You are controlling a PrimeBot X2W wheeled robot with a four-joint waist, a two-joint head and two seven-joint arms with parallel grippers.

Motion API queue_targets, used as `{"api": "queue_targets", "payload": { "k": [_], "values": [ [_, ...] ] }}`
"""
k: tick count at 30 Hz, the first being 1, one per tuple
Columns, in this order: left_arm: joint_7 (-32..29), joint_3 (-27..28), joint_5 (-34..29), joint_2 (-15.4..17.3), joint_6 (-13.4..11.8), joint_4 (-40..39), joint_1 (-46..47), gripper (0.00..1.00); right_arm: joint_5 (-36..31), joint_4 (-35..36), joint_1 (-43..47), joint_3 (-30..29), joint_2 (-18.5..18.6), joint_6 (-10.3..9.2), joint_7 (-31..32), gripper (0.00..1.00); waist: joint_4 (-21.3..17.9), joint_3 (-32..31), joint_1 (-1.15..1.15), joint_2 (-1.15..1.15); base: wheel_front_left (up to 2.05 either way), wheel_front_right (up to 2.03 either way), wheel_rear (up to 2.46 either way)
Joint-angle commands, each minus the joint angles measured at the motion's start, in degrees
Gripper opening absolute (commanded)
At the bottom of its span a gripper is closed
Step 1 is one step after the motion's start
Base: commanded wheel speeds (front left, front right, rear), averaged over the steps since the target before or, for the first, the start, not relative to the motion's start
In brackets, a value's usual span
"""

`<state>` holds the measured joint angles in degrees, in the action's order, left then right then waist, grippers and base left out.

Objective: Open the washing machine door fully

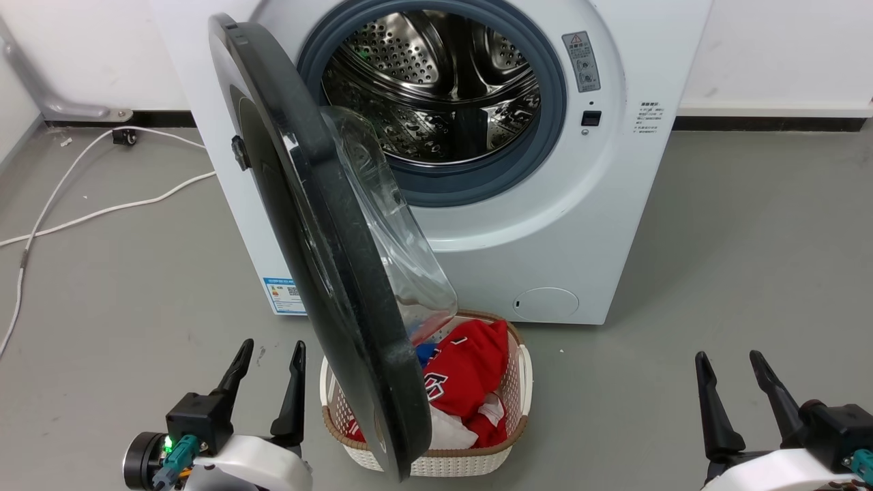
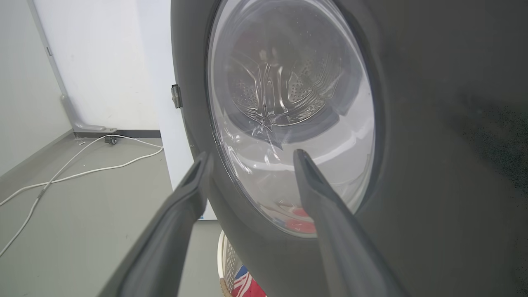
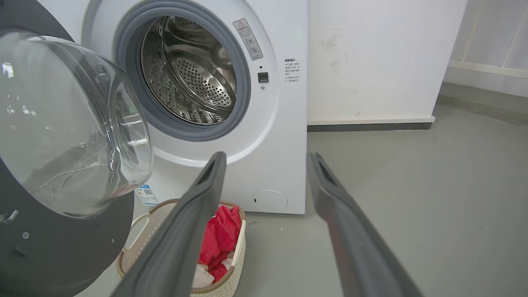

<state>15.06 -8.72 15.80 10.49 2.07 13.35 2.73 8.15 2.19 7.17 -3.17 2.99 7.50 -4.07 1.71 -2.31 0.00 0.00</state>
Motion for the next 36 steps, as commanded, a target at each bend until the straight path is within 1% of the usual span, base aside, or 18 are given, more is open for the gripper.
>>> {"api": "queue_targets", "payload": {
  "k": [1, 9, 11, 12, 13, 14, 15, 20, 25, 29, 36],
  "values": [
    [0.1, -0.1, -0.2, 0.3, -0.1, 0.0, 0.6, 1.00, 0.6, -0.2, 0.8, -0.1, -0.2, -0.01, -0.4, 1.00, 0.0, 0.0, 0.00, 0.00, 0.00, 0.00, 0.00],
    [0.1, -0.8, -0.9, 1.0, -0.6, -0.3, 0.7, 1.00, 0.9, -0.5, 0.9, -0.2, -0.2, -0.01, -0.2, 1.00, -0.1, -0.1, 0.00, 0.00, 0.00, 0.00, 0.00],
    [0.0, -1.1, -1.1, 1.1, -0.4, -0.4, 0.7, 1.00, 1.0, -0.6, 0.8, -0.2, -0.2, -0.01, -0.5, 1.00, -0.1, -0.1, 0.00, 0.00, 0.00, 0.00, 0.00],
    [0.0, -1.1, -1.1, 1.2, -0.4, -0.4, 0.6, 0.76, 1.1, -0.6, 0.8, -0.2, -0.2, -0.01, -0.5, 1.00, -0.1, -0.1, 0.00, 0.00, 0.00, 0.00, 0.00],
    [0.0, -1.1, -0.9, 1.2, -0.5, -0.5, 0.7, 0.36, 1.1, -0.7, 0.9, -0.1, -0.2, -0.01, -0.5, 1.00, -0.1, 0.0, 0.00, 0.00, 0.00, 0.00, 0.00],
    [0.0, -1.1, -0.8, 1.3, -0.5, -0.6, 0.7, 0.15, 1.1, -0.7, 0.8, -0.1, -0.2, -0.01, -0.5, 1.00, -0.1, 0.0, 0.00, 0.00, 0.00, 0.00, 0.00],
    [0.0, -1.1, -0.7, 1.4, -0.5, -0.7, 0.8, 0.00, 1.2, -0.7, 0.8, 0.0, -0.2, -0.01, -0.6, 1.00, -0.1, 0.0, 0.00, 0.00, 0.00, 0.00, 0.00],
    [-0.1, -0.6, -0.4, 1.8, -0.9, -1.6, 1.5, 0.00, 1.6, -0.9, 0.5, 0.0, -0.2, -0.01, -0.6, 1.00, 0.0, 0.2, 0.00, 0.00, 0.00, 0.00, 0.00],
    [-0.3, 0.7, -0.1, 2.9, -1.6, -5.0, 3.5, 0.00, 1.8, -1.1, 0.5, -0.1, -0.2, -0.01, -0.7, 1.00, 0.1, 0.2, 0.00, 0.00, 0.00, 0.00, 0.00],
    [-1.2, 1.8, -0.2, 4.0, -2.4, -9.4, 5.9, 0.00, 2.0, -1.2, 0.6, -0.2, -0.2, -0.01, -0.7, 1.00, 0.3, 0.1, 0.00, 0.00, 0.00, 0.00, 0.00],
    [-4.1, 3.2, -1.2, 5.8, -4.3, -19.8, 10.4, 0.00, 2.0, -1.4, 0.6, -0.2, -0.2, -0.01, -0.9, 1.00, 0.6, -0.1, 0.00, 0.00, 0.00, 0.00, 0.00]
  ]
}}
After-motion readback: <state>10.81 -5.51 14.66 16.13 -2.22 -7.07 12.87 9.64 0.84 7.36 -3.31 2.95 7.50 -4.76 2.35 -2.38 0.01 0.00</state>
